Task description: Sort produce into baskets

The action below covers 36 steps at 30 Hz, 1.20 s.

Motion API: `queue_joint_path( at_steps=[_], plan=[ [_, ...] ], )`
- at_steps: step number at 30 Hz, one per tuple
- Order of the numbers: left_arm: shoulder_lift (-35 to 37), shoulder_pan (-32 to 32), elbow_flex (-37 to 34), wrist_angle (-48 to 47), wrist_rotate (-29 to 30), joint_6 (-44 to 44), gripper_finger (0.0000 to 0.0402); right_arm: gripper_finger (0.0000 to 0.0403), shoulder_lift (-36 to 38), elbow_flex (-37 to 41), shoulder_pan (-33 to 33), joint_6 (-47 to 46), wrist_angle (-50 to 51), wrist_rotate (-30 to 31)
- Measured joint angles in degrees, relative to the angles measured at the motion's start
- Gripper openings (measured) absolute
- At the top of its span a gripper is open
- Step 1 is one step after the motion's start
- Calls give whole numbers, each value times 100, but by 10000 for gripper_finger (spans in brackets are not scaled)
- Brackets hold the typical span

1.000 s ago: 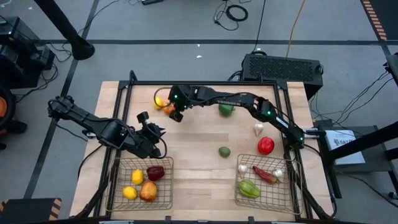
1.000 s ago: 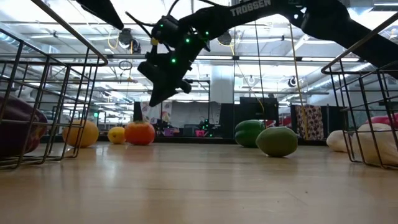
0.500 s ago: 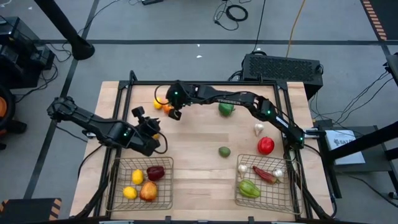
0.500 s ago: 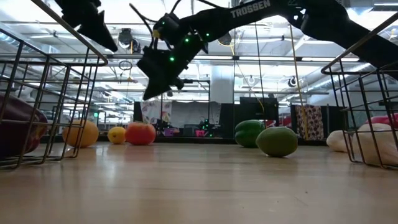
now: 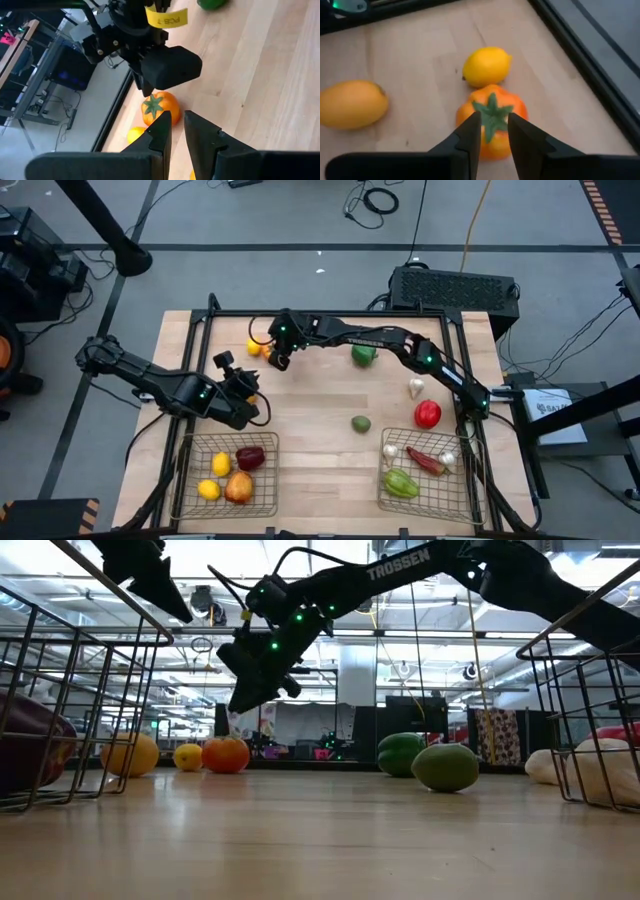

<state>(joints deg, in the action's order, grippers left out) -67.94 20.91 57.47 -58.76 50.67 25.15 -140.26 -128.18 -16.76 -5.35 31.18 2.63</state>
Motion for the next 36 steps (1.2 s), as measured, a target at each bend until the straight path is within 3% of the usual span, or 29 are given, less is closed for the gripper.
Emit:
queue_joint_path(
  at_steps=[13, 36],
  plan=[
    [0, 15, 9, 138, -129, -44, 61, 89, -355, 5, -8, 80, -791, 6],
    [0, 22, 11, 168, -353, -20, 61, 89, -531, -13, 155, 16, -186, 39]
  ],
)
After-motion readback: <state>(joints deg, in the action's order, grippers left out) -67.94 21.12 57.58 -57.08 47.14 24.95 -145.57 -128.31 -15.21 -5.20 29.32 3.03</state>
